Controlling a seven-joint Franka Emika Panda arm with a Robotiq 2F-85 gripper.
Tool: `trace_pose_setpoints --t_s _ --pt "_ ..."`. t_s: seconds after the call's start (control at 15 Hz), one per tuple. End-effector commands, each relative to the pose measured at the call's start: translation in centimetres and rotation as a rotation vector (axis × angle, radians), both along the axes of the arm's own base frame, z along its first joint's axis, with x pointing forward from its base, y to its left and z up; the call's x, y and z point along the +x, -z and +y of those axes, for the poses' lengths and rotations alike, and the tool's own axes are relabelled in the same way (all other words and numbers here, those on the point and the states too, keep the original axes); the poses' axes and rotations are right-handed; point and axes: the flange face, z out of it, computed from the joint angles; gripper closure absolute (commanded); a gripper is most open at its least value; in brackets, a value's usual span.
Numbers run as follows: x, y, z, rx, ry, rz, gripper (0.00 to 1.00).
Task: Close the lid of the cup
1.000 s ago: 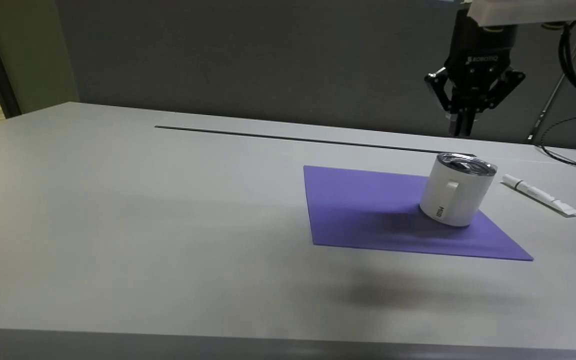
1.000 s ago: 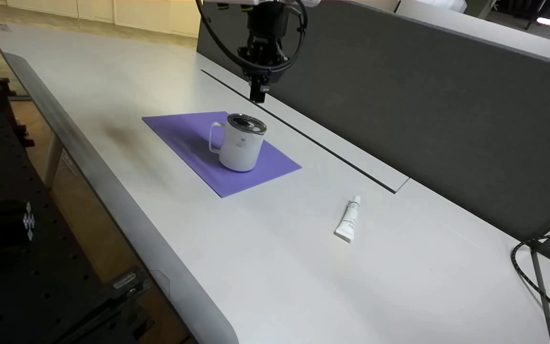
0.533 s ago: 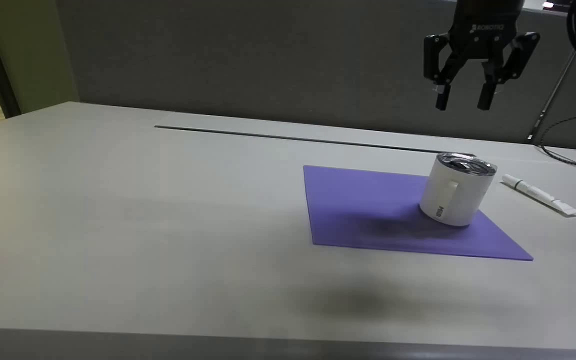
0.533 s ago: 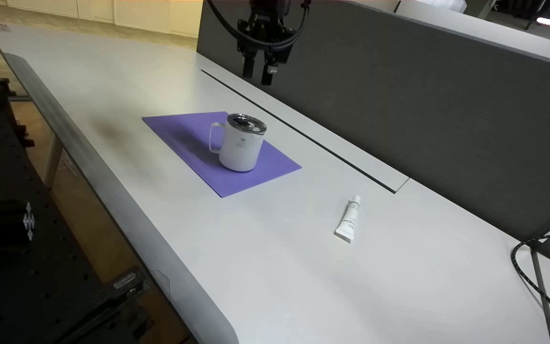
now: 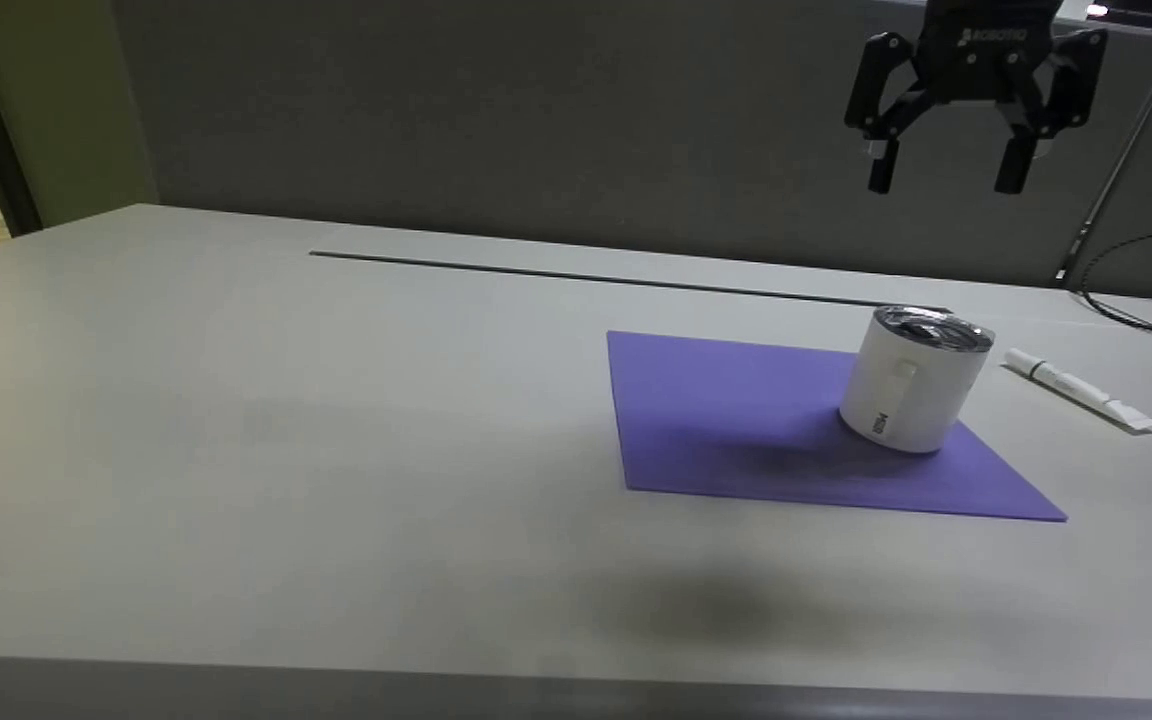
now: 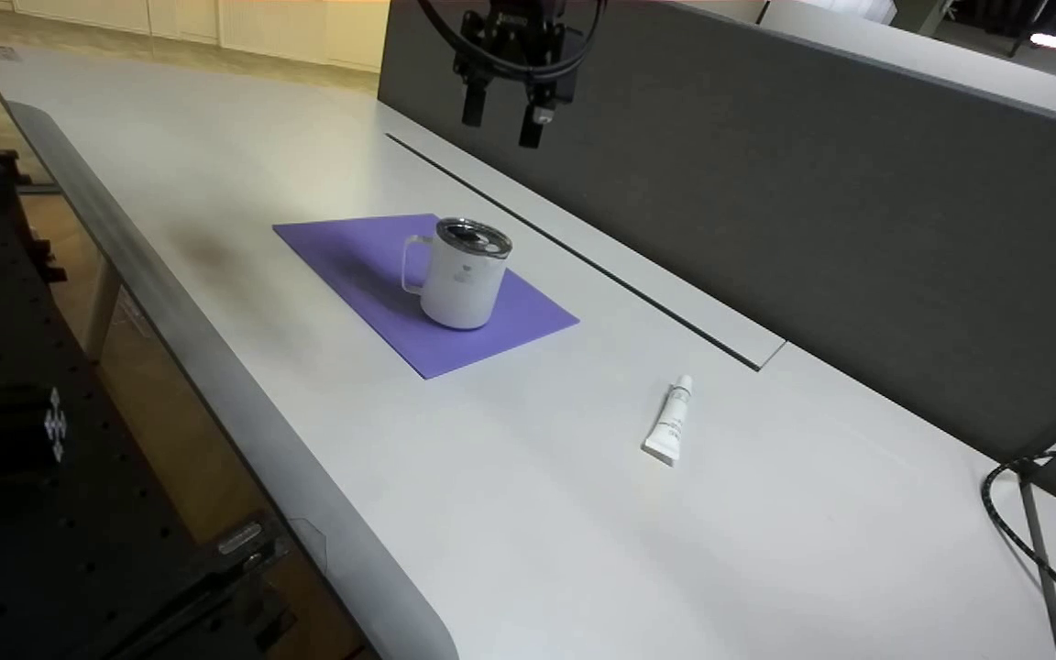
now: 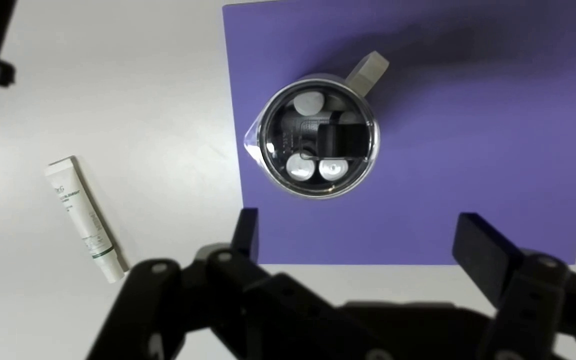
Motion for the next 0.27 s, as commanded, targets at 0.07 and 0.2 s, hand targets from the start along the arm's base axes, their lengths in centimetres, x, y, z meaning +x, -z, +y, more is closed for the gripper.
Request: trace_pose_setpoints --t_s 0.07,0.2 --pt "-0.06 -0.94 -0.13 0.015 -0.007 0.044 0.01" --pt "-0.13 -0.04 0.01 0.005 -0.009 0.032 0.00"
